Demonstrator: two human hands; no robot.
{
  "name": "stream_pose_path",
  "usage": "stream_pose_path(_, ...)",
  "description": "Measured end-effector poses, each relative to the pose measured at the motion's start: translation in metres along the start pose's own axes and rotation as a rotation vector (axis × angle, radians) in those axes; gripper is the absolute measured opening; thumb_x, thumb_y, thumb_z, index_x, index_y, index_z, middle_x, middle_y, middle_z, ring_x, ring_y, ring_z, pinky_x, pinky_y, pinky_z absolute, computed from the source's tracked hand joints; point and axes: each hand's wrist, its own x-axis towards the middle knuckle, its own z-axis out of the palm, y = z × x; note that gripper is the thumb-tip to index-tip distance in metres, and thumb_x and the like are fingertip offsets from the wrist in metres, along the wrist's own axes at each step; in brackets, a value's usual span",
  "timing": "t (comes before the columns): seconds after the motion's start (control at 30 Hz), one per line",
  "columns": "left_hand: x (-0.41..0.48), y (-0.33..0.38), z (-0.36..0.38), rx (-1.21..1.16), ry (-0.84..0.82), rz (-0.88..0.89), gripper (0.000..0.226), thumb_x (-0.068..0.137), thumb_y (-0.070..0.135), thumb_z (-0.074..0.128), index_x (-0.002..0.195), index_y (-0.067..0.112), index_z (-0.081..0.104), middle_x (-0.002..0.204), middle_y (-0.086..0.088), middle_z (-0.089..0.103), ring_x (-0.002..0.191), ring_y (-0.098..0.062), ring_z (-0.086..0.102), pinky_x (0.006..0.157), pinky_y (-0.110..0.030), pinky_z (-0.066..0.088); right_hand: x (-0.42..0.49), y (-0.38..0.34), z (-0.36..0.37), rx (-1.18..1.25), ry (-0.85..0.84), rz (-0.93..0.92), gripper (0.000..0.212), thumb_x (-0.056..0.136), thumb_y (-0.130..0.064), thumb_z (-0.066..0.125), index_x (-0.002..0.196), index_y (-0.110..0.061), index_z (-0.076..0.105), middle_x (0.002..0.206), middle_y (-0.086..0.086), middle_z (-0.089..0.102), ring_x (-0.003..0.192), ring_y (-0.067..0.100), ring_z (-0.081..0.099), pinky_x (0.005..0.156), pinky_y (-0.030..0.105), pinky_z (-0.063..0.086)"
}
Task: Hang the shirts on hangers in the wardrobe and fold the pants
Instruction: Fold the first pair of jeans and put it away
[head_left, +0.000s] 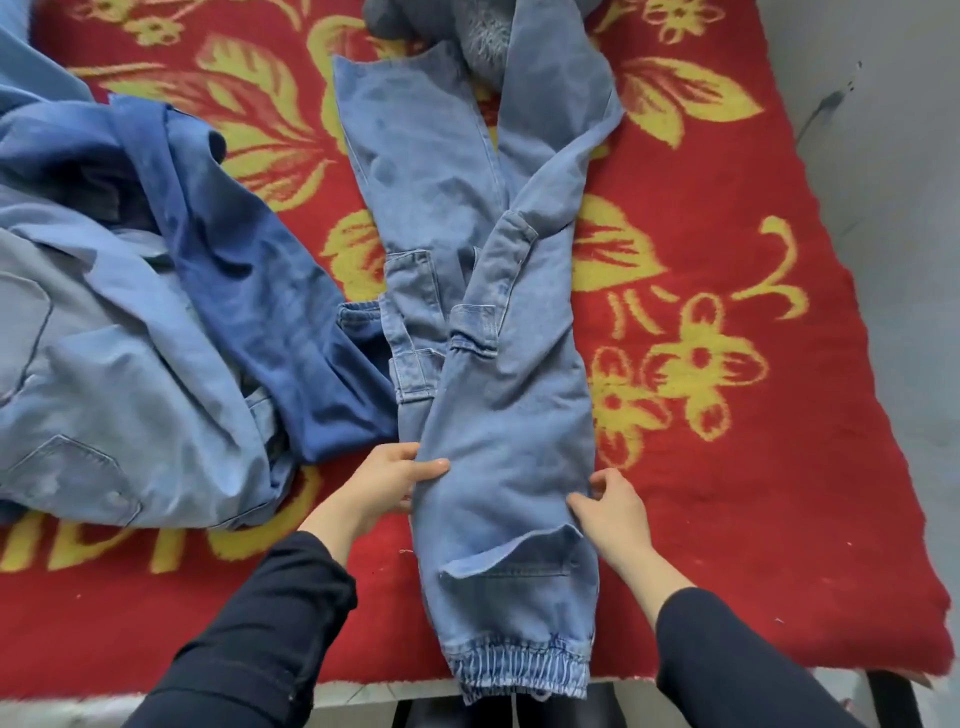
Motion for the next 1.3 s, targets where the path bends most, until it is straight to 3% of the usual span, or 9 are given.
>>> stream_pose_path(0.17, -0.007, -0.055, -0.005, 0.246, 0.204, 0.061, 0.02, 0.085, 0.022, 0.072, 0.08, 0.003, 0.069, 0.073, -0.008, 0.064, 0.06, -0.011, 0.05, 0.054, -0.022, 0.04, -0.01, 0.009, 0.017, 0.042, 0.019, 0.09, 0.074, 0.075, -0.032, 0.073, 0.135, -0.006, 0.039, 0.133, 0.012, 0.039, 0.119, 0.033, 0.046, 0.093, 0.037, 0.038)
stream_pose_path(0.27, -0.015, -0.087, 0.008, 0.321, 0.216, 0.149, 0.031, 0.085, 0.023, 0.072, 0.076, -0.007, 0.067, 0.068, -0.004, 0.06, 0.066, -0.011, 0.046, 0.06, -0.028, 0.036, -0.014, 0.016, 0.024, 0.102, -0.017, 0.204, 0.067, 0.077, -0.037, 0.074, 0.125, 0.0, 0.048, 0.129, 0.015, 0.049, 0.117, 0.034, 0.05, 0.095, 0.039, 0.043)
stream_pose_path(0.47, -0.036, -0.118, 0.036, 0.038, 0.162, 0.046, 0.03, 0.089, 0.034, 0.066, 0.085, 0.005, 0.072, 0.086, 0.001, 0.071, 0.079, -0.012, 0.064, 0.071, -0.025, 0.049, -0.034, 0.031, 0.013, 0.169, -0.156, 0.04, 0.008, 0.083, -0.016, 0.066, 0.087, -0.01, 0.063, 0.09, 0.006, 0.067, 0.089, 0.026, 0.062, 0.075, 0.035, 0.045)
stream_pose_path(0.7, -0.082, -0.133, 0.063, -0.164, -0.1, -0.058, 0.029, 0.087, 0.021, 0.069, 0.105, -0.002, 0.07, 0.102, -0.014, 0.073, 0.095, -0.028, 0.07, 0.081, -0.034, 0.056, -0.052, 0.06, -0.04, 0.166, -0.36, 0.11, 0.029, 0.081, 0.005, 0.057, 0.062, -0.014, 0.044, 0.048, -0.004, 0.046, 0.041, 0.01, 0.038, 0.04, 0.016, 0.026)
stream_pose_path(0.8, -0.097, -0.149, 0.087, -0.086, -0.143, -0.224, 0.017, 0.085, 0.011, 0.071, 0.08, -0.001, 0.06, 0.07, -0.009, 0.057, 0.049, -0.018, 0.053, 0.046, -0.02, 0.04, -0.064, 0.081, -0.05, -0.065, -0.418, 0.153, 0.028, 0.08, 0.0, 0.061, 0.064, -0.014, 0.042, 0.056, 0.002, 0.042, 0.048, 0.016, 0.037, 0.047, 0.021, 0.028)
stream_pose_path(0.9, -0.089, -0.15, 0.098, 0.247, 0.07, -0.25, 0.028, 0.086, 0.007, 0.062, 0.061, 0.011, 0.049, 0.056, -0.002, 0.039, 0.038, -0.009, 0.034, 0.04, -0.018, 0.027, -0.064, 0.075, -0.052, -0.228, -0.323, 0.057, 0.022, 0.079, -0.01, 0.065, 0.075, -0.012, 0.043, 0.073, 0.004, 0.049, 0.063, 0.02, 0.044, 0.056, 0.028, 0.035)
stream_pose_path(1.03, -0.066, -0.097, 0.08, 0.674, 0.286, -0.07, 0.027, 0.082, 0.02, 0.059, 0.057, 0.015, 0.051, 0.058, -0.003, 0.051, 0.055, -0.021, 0.049, 0.051, -0.026, 0.034, -0.036, 0.013, -0.062, -0.216, -0.151, -0.141, 0.016, 0.08, -0.013, 0.065, 0.087, -0.012, 0.051, 0.099, 0.009, 0.059, 0.086, 0.023, 0.052, 0.069, 0.029, 0.037)
stream_pose_path(1.17, -0.033, -0.025, 0.059, 0.618, 0.426, 0.13, 0.017, 0.084, 0.023, 0.062, 0.096, 0.016, 0.071, 0.099, -0.005, 0.071, 0.097, -0.023, 0.065, 0.078, -0.026, 0.045, -0.003, -0.067, -0.073, -0.174, -0.089, -0.251, 0.036, 0.085, -0.014, 0.062, 0.117, 0.001, 0.056, 0.118, 0.018, 0.06, 0.106, 0.032, 0.058, 0.088, 0.042, 0.048)
stream_pose_path(1.3, 0.011, 0.039, 0.039, 0.55, 0.474, 0.307, 0.023, 0.087, 0.025, 0.059, 0.106, 0.02, 0.07, 0.106, 0.001, 0.071, 0.099, -0.017, 0.063, 0.079, -0.024, 0.043, 0.042, -0.14, -0.073, -0.152, -0.046, -0.326, 0.04, 0.09, -0.021, 0.058, 0.126, -0.005, 0.053, 0.126, 0.012, 0.057, 0.113, 0.028, 0.054, 0.086, 0.034, 0.046)
